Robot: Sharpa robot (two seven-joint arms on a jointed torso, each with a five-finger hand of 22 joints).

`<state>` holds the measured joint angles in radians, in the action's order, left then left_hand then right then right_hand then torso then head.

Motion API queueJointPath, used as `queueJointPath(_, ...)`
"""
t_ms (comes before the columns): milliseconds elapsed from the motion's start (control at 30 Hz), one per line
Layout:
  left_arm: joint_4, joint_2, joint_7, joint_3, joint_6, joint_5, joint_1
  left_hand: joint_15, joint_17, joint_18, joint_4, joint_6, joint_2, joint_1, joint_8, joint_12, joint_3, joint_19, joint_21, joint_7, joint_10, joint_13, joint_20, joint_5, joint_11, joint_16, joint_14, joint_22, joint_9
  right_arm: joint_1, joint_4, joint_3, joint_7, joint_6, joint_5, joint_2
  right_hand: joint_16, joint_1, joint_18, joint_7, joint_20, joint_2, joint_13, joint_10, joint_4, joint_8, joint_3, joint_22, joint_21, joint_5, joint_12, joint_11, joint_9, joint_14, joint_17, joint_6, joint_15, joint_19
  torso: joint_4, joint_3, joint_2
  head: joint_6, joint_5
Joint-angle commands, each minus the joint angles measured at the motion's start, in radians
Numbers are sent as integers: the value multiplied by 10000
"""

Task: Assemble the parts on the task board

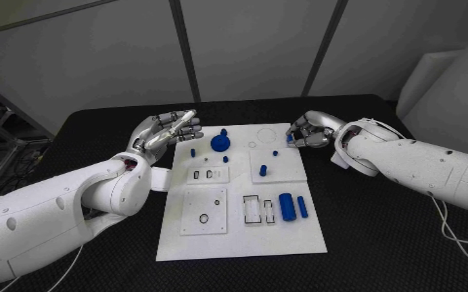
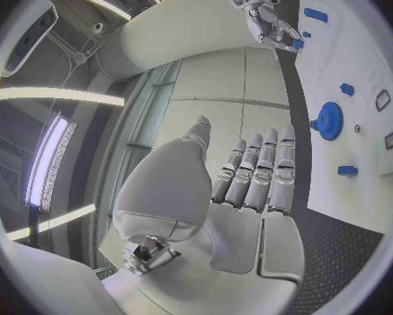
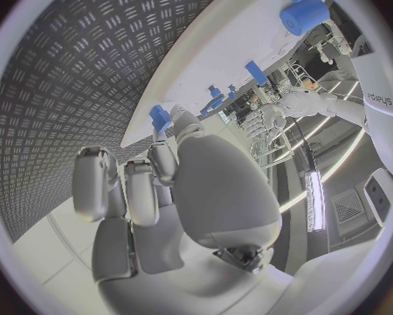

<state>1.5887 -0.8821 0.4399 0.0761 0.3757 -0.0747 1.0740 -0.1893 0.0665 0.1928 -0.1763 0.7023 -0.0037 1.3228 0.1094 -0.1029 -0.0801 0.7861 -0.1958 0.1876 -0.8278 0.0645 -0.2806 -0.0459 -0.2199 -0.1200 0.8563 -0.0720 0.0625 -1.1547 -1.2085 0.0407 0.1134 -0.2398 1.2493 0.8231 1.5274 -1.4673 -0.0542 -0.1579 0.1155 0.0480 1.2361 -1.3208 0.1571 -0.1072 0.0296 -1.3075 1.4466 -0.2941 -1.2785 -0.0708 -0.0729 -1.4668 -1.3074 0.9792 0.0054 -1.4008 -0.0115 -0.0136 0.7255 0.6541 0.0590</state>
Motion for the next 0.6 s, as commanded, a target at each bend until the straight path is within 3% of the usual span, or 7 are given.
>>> queueJointPath(33,-1,11,70,9,-105,-64,13,10,11,-197,26,50,2,125,-41,62,9,9,50,669,7,1,-41,-4,-33,37,8,9,3,-13,21,4,-110,-12,106,-9,6,3,20,9,-46,-134,16,-105,-25,-35,84,-365,34,216,-41,6,-1,-830,-1685,102,-65,-77,-3,2,-2,30,-43)
queueJointPath(600,-3,3,60,9,-121,-64,13,10,11,-197,26,50,2,125,-41,62,9,9,50,669,7,1,-41,-4,-33,37,8,9,3,-10,84,4,-213,-33,175,-103,15,-16,24,12,-52,-146,16,-108,-38,-33,107,-383,42,308,-40,10,8,-835,-1706,108,-69,-90,3,0,5,50,-43)
